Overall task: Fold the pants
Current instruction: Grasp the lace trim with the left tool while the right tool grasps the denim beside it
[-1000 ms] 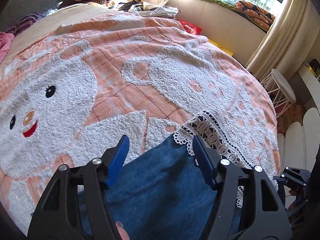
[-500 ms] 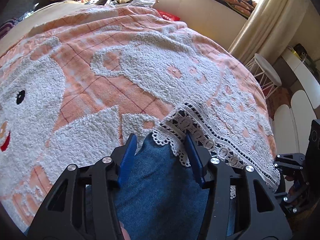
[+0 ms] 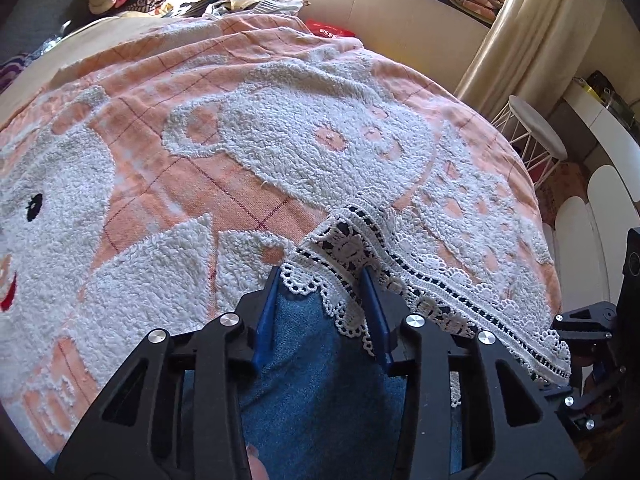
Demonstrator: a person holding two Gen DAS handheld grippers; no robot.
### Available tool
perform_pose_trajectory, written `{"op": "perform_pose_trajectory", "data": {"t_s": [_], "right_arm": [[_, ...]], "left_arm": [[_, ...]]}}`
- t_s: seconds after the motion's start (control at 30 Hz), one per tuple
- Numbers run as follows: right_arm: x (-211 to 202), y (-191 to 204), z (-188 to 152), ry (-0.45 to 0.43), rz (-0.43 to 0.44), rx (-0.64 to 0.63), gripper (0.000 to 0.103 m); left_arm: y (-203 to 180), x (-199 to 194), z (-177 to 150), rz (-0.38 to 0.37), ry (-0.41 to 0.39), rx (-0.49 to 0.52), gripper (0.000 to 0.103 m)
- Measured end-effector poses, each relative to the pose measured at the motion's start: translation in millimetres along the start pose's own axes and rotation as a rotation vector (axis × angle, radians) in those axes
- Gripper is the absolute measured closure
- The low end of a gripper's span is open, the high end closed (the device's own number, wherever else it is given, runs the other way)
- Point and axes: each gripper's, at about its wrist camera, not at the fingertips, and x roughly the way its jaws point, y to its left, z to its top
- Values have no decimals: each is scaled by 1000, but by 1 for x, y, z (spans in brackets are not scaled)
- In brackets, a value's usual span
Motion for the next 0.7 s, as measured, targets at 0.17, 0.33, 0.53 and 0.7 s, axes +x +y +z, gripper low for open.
{"op": "perform_pose_trajectory", "data": {"t_s": [0.17, 0.33, 0.53, 0.7], "right_arm": [[-10, 9, 0, -29, 21, -2, 79], [-22, 28, 4, -53, 39, -36, 79], [-35, 61, 12, -91, 70, -99, 79], [-37, 96, 20, -101, 98, -168, 79]], "left_arm": [[0, -8, -4, 0, -22, -19, 86], [-3, -28, -11, -16, -74, -38, 91], [5, -70, -23, -30, -166, -80, 92], [27, -107, -40, -8, -229, -140, 92]]}}
